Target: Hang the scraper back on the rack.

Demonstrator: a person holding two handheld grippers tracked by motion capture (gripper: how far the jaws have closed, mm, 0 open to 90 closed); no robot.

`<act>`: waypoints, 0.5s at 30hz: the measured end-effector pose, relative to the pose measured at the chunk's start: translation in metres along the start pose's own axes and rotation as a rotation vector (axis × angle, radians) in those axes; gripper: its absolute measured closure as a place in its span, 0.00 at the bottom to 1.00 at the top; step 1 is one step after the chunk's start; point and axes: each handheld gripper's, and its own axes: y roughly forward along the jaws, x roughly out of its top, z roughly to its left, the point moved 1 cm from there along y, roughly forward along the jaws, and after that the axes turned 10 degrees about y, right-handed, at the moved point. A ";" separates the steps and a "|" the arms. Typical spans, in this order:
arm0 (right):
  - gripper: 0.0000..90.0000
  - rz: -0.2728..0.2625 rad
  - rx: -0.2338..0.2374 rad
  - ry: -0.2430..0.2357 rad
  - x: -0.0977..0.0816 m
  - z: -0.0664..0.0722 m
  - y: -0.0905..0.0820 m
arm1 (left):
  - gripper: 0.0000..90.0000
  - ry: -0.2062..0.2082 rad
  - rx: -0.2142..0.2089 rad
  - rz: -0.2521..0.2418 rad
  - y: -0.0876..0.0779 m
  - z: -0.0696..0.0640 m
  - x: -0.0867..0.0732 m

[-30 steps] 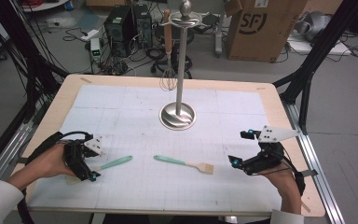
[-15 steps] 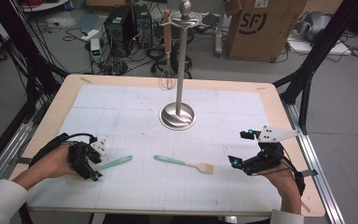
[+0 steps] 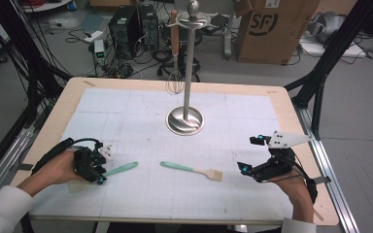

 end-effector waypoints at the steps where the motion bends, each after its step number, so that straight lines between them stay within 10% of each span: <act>1: 0.00 0.001 0.000 0.002 0.000 0.000 0.000 | 0.78 0.002 -0.001 0.002 0.000 0.000 0.000; 15: 0.00 -0.005 0.004 0.000 0.001 0.001 -0.001 | 0.89 0.041 0.014 0.082 0.002 -0.005 0.011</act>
